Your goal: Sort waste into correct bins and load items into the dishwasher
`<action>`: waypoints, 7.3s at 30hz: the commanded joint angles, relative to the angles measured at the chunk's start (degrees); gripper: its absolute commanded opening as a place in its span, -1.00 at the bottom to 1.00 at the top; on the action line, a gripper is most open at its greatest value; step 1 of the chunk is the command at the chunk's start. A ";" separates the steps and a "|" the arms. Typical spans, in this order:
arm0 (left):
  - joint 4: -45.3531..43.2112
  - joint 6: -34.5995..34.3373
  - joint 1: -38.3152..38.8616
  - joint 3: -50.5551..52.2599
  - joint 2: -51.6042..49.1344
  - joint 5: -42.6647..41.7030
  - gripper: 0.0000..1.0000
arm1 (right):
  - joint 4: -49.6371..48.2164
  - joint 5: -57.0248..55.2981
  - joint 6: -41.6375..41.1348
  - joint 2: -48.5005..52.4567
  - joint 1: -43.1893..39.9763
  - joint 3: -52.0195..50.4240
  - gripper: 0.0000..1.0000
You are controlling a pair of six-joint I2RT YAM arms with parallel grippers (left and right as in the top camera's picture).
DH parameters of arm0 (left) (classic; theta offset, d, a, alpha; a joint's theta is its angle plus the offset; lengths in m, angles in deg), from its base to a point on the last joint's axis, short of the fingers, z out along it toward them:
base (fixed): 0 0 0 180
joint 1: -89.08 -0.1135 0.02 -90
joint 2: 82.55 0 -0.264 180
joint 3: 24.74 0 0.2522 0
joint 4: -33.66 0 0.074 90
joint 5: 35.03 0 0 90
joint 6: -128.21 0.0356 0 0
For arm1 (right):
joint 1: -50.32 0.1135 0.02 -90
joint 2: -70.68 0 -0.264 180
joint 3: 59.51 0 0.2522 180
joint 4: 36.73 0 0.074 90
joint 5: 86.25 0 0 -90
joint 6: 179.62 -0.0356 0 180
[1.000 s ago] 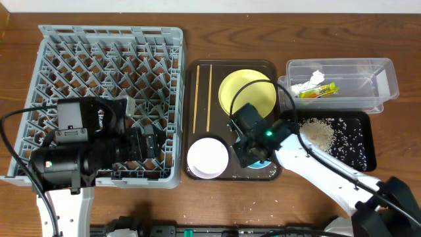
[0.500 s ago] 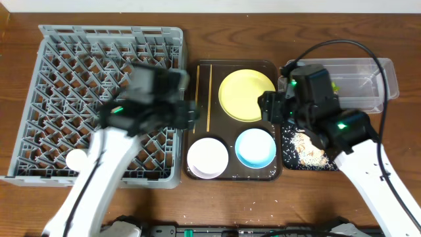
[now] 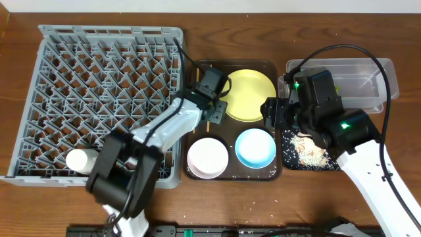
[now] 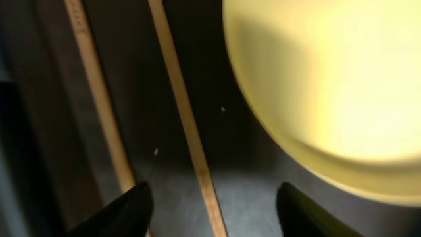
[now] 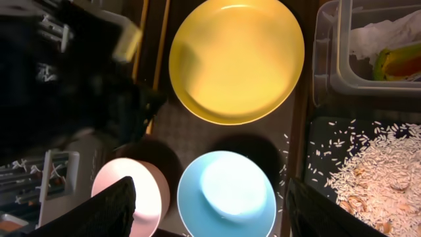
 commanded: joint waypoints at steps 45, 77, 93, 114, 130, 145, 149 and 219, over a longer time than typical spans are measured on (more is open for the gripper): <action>22.45 -4.04 -12.70 -4.42 15.72 -6.62 -0.29 | 1.51 -0.42 -0.09 0.72 -0.33 0.33 0.36; 5.77 -7.52 -1.81 -4.48 -9.60 -4.68 -0.85 | 1.60 -0.81 0.07 1.20 -0.11 0.31 0.39; 23.17 -7.52 -2.71 -10.40 14.62 5.42 -0.85 | 1.57 -0.79 0.04 1.20 -0.11 0.28 0.37; 32.85 -0.81 -10.64 -9.62 19.32 4.57 0.25 | 1.53 -0.81 0.07 1.20 -0.11 0.28 0.39; 25.77 -4.28 2.82 -6.38 15.52 -21.38 0.42 | 3.52 -1.33 -4.85 1.20 -1.81 0.28 0.41; 14.29 -4.28 10.25 -6.38 -3.72 -20.92 -0.25 | 9.22 -2.75 -6.16 1.20 -8.13 0.31 0.64; 14.21 -4.28 10.25 -6.38 -5.29 -18.36 -0.71 | 9.31 -2.73 -6.19 1.20 -8.15 0.31 0.64; 35.98 -14.16 -12.24 -6.47 1.84 69.64 -0.85 | 7.76 -2.75 -5.95 1.20 -8.15 0.28 0.72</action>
